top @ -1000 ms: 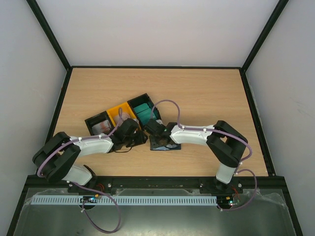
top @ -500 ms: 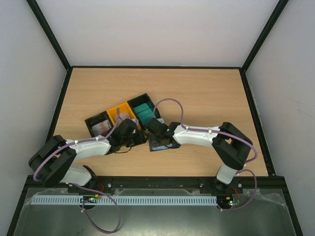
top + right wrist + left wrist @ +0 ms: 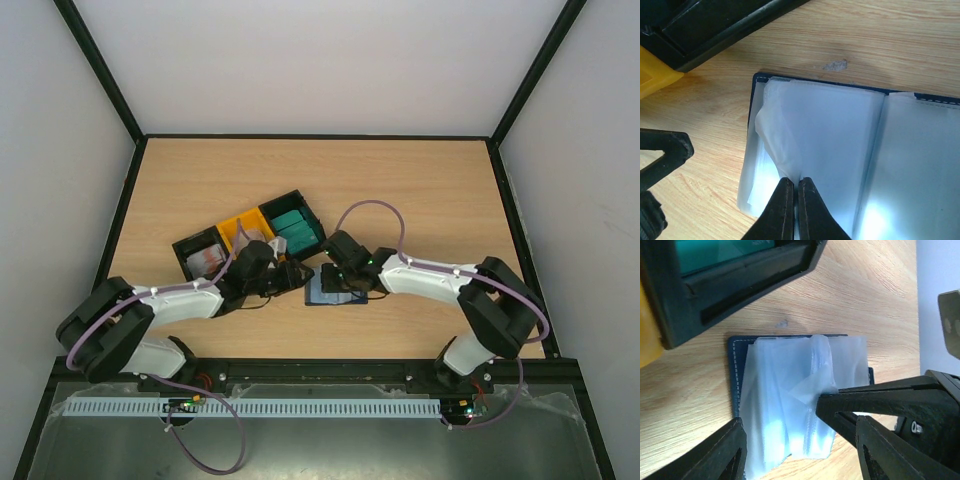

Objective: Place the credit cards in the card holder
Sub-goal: Turn over the card slot in the card holder.

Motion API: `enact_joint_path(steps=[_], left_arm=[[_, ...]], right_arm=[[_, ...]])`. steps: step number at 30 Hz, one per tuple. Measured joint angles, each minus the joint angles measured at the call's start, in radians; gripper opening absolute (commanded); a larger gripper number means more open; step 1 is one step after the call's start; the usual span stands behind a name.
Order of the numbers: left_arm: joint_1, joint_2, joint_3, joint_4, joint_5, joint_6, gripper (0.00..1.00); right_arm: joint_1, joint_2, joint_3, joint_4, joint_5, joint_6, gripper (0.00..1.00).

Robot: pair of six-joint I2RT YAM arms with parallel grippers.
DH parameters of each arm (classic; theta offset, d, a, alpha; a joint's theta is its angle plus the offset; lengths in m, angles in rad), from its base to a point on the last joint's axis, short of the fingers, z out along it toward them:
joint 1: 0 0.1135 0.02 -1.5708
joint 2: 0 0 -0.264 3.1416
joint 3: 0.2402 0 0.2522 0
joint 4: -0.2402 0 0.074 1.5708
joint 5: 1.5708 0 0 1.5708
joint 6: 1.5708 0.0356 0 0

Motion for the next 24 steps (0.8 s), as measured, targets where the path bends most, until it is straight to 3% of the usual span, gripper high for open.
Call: enact_joint_path(steps=[8,13,24], left_arm=[[0.000,0.045,-0.005,0.100,0.092,-0.008,0.61],[-0.010,0.087,-0.005,0.139,0.127,-0.011,0.48],[-0.076,0.231,0.046,0.193,0.157,-0.017,0.37]], right_arm=[[-0.063,-0.046,-0.101,0.120,-0.117,0.015,0.02],[-0.109,-0.066,-0.164,0.196,-0.204,0.035,0.02],[-0.183,-0.114,-0.233,0.291,-0.304,0.067,0.02]])
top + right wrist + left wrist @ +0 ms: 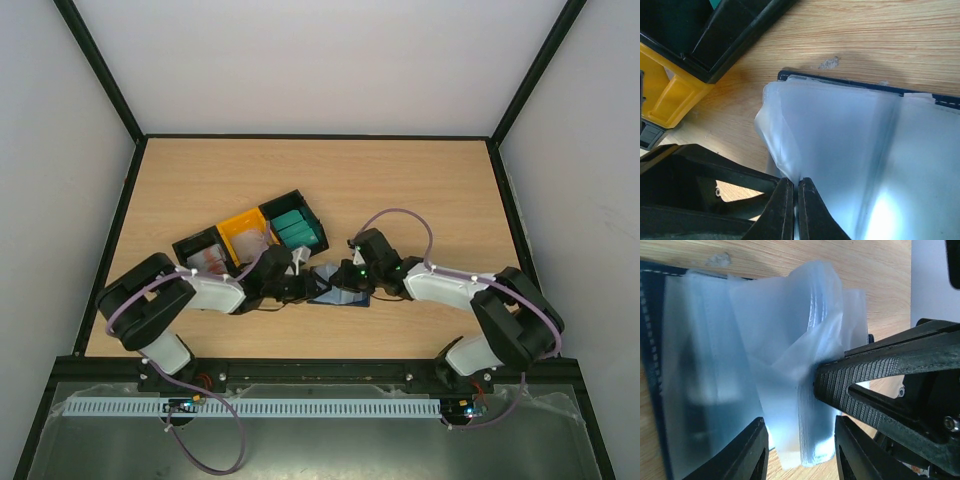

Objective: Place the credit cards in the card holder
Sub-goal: Turn over the card slot in the card holder.

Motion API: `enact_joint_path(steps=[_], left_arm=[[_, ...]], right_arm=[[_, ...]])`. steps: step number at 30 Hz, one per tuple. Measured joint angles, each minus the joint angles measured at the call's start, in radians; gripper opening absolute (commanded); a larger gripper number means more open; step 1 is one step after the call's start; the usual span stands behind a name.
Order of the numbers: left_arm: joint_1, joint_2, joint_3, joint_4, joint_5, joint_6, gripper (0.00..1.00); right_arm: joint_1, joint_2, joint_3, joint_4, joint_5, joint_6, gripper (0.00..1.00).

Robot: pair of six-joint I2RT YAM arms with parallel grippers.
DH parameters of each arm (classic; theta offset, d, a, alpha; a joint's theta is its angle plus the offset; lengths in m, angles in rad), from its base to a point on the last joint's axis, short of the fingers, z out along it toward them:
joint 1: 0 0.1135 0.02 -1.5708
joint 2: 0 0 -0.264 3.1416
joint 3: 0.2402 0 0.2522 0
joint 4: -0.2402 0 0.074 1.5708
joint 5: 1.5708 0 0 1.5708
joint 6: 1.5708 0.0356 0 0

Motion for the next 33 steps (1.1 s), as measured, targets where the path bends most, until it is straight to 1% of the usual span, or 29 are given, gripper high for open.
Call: enact_joint_path(steps=[7,17,21,26,33], left_arm=[[-0.020,0.046,0.016,0.010,-0.028,-0.006,0.37],[-0.038,0.065,0.026,-0.010,-0.078,-0.004,0.37],[-0.050,0.069,0.050,-0.043,-0.109,0.004,0.37],[-0.065,0.070,0.065,-0.069,-0.133,0.014,0.37],[-0.071,0.070,0.077,-0.090,-0.140,0.024,0.37]], right_arm=[[-0.003,-0.009,-0.008,-0.014,0.025,-0.005,0.02],[-0.003,-0.035,0.010,-0.146,0.169,-0.063,0.02],[-0.003,-0.035,0.043,-0.220,0.251,-0.082,0.10],[0.007,-0.035,0.105,-0.348,0.399,-0.102,0.27],[0.034,-0.035,0.180,-0.494,0.579,-0.109,0.33]])
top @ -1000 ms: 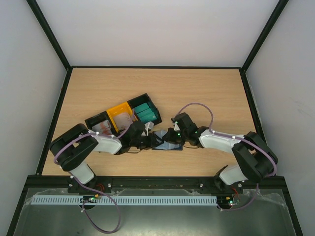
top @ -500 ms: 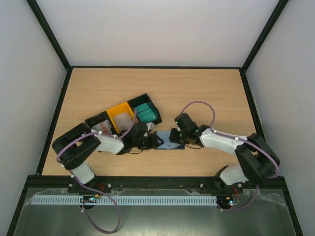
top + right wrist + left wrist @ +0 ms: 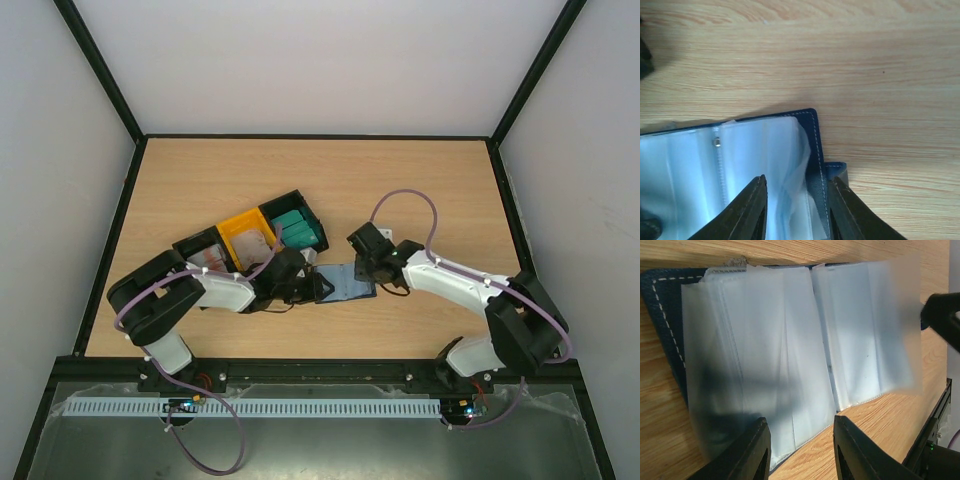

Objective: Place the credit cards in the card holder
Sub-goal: Turn over the card slot in the card holder.

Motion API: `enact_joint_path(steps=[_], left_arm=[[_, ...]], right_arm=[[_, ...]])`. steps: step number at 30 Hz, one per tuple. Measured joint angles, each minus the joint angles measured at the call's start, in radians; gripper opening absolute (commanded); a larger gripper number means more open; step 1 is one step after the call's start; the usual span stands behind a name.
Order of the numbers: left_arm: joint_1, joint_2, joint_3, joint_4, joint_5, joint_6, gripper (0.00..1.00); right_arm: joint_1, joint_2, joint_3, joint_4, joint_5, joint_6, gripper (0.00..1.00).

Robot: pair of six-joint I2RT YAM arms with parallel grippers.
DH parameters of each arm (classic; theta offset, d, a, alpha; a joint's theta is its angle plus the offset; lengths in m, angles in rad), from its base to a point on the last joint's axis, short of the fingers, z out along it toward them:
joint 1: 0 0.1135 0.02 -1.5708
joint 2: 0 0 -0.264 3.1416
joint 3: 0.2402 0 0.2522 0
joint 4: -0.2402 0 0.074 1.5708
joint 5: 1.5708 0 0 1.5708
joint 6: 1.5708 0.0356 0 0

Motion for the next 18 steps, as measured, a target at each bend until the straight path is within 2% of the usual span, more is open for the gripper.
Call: enact_joint_path(steps=[4,9,15,18], left_arm=[[-0.001,0.000,0.006,-0.011,0.000,0.006,0.37],[-0.001,0.000,0.009,-0.018,0.000,0.009,0.37],[-0.001,0.000,0.012,-0.023,0.000,0.009,0.37],[-0.001,0.000,0.017,-0.030,0.003,0.010,0.42]], right_arm=[[0.032,-0.015,0.055,-0.027,0.026,-0.005,0.33],[0.054,-0.069,0.089,-0.008,-0.016,-0.008,0.30],[0.055,-0.061,0.068,0.032,-0.082,-0.006,0.30],[0.055,-0.036,0.032,0.056,-0.108,-0.001,0.31]])
